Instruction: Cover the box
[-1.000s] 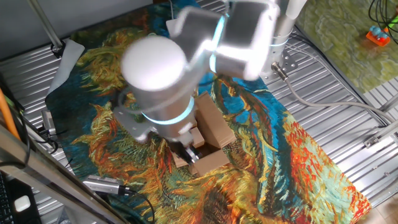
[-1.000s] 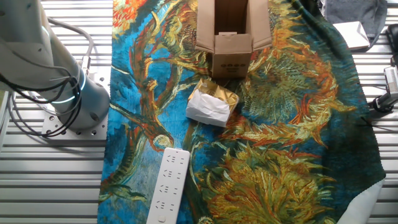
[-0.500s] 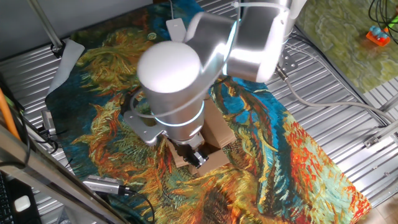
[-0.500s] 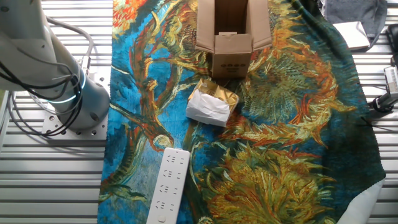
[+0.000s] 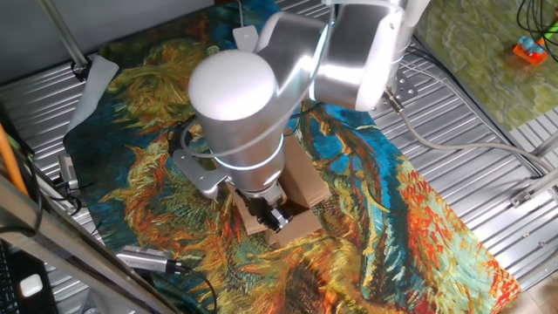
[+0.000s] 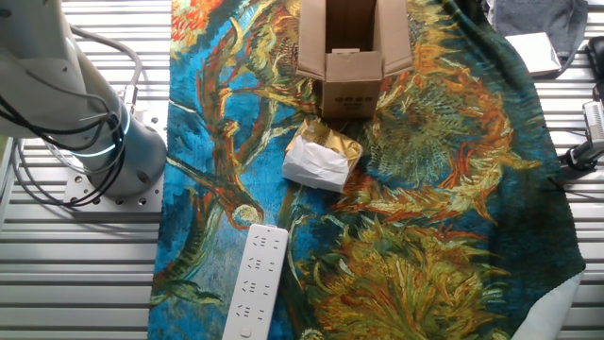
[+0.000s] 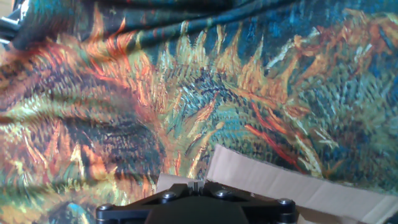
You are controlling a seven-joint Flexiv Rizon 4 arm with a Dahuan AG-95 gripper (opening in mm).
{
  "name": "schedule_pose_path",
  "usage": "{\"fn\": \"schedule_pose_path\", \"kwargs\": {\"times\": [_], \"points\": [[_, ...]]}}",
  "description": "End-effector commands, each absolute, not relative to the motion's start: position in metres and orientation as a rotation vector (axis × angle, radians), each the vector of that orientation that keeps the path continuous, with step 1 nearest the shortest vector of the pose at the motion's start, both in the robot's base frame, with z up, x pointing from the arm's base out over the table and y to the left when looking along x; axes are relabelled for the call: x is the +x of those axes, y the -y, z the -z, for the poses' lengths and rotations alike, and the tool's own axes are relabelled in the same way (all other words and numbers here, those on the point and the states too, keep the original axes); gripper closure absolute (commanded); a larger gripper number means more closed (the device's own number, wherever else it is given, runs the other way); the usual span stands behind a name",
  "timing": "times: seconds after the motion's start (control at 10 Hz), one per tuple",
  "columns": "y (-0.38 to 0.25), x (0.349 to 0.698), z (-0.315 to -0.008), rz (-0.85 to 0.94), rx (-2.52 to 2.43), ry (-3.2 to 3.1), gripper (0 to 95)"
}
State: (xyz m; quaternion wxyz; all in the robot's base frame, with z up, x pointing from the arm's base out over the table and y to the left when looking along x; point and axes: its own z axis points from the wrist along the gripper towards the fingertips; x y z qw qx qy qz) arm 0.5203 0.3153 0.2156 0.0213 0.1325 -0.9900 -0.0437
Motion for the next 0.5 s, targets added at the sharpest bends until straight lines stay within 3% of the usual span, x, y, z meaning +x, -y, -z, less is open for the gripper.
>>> {"fn": "schedule_pose_path", "kwargs": {"times": [0.1, 0.5], "points": [[-0.3155, 0.5207, -0.2156, 0.195, 0.555, 3.060, 95.0], [-0.3155, 0.5207, -0.2156, 0.203, 0.584, 3.051, 95.0]]}}
